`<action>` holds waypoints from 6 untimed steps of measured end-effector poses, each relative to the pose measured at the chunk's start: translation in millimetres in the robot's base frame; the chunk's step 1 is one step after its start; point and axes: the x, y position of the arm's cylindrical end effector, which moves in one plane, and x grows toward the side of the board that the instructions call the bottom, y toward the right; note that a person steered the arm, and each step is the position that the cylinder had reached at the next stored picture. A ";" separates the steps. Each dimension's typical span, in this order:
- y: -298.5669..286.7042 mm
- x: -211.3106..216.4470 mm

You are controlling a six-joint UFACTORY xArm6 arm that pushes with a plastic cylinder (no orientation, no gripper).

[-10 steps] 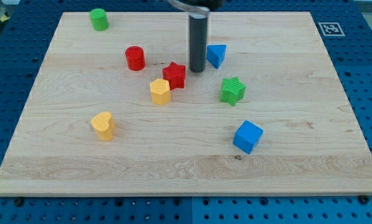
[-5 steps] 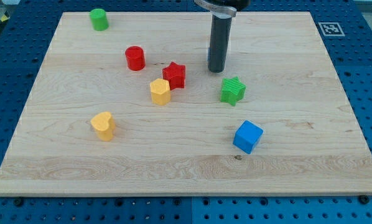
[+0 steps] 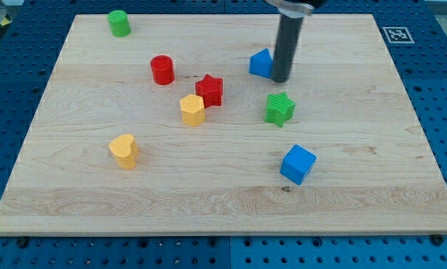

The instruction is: Slide blue triangle towards top center

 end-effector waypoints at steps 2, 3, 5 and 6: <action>-57.6 -35.4; -40.8 -41.0; -49.4 -87.6; -52.8 -89.7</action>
